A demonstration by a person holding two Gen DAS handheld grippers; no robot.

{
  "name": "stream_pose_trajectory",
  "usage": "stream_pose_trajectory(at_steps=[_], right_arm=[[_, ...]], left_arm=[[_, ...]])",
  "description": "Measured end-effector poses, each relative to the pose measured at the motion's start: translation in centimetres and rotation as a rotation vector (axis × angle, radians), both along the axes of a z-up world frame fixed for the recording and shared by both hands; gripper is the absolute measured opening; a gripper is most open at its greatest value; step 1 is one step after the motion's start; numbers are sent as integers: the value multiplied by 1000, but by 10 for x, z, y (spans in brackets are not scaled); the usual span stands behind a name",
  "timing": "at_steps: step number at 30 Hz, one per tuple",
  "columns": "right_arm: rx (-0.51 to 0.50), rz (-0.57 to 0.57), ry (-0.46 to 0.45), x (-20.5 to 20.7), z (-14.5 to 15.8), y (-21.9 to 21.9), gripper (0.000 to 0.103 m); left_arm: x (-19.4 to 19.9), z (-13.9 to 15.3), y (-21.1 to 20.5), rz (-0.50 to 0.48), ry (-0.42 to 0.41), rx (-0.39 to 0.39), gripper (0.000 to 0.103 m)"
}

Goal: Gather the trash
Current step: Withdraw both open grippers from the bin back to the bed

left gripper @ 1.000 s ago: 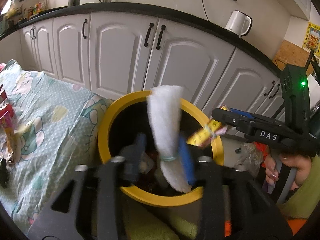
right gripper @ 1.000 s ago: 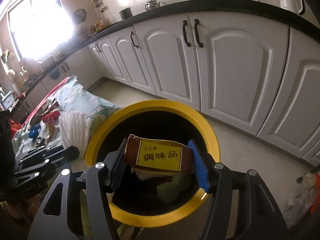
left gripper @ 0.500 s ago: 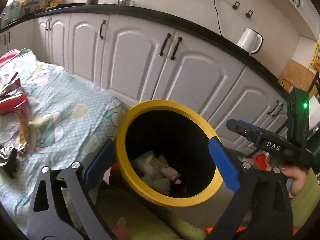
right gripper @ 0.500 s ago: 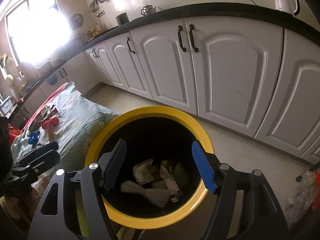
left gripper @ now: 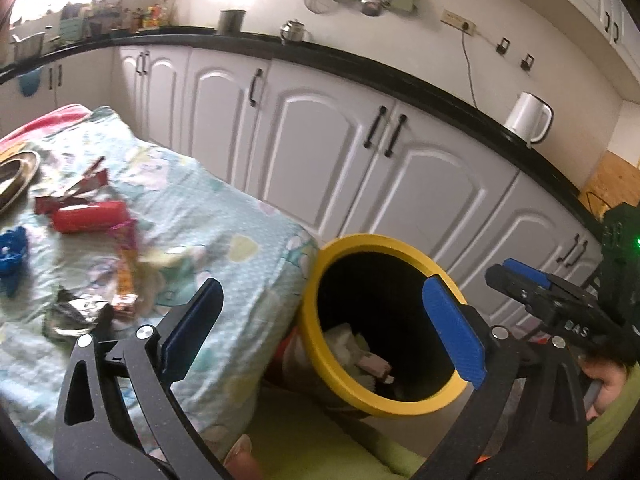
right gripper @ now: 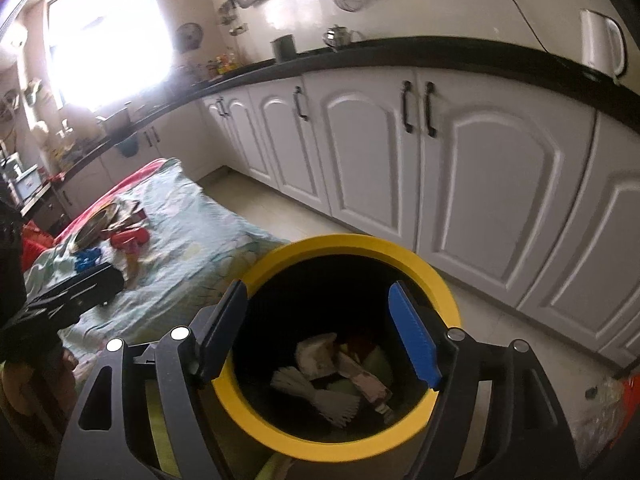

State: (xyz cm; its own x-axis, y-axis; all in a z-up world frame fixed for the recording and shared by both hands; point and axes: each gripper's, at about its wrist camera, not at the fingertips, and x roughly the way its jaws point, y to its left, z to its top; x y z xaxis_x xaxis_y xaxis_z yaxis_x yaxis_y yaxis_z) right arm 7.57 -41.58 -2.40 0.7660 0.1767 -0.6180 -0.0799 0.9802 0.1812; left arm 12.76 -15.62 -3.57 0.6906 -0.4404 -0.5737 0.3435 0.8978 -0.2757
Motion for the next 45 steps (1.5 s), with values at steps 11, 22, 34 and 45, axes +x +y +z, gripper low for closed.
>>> stream_pose_trajectory(at_steps=[11,22,34,45], right_arm=[[-75,119,-18,-1,11,51,75],[-88,223,-17,5,18,93,76],[-95,315,-16,10,20,137,76],[-93,403,-8,21,19,183,78]], left_arm=[[-3,12,46,103,-44,-21,92],[-3,23,87,207,-89,-35,92],[-4,28,125,297,-106,-54,92],[-3,25,162,376,-98,-77,92]])
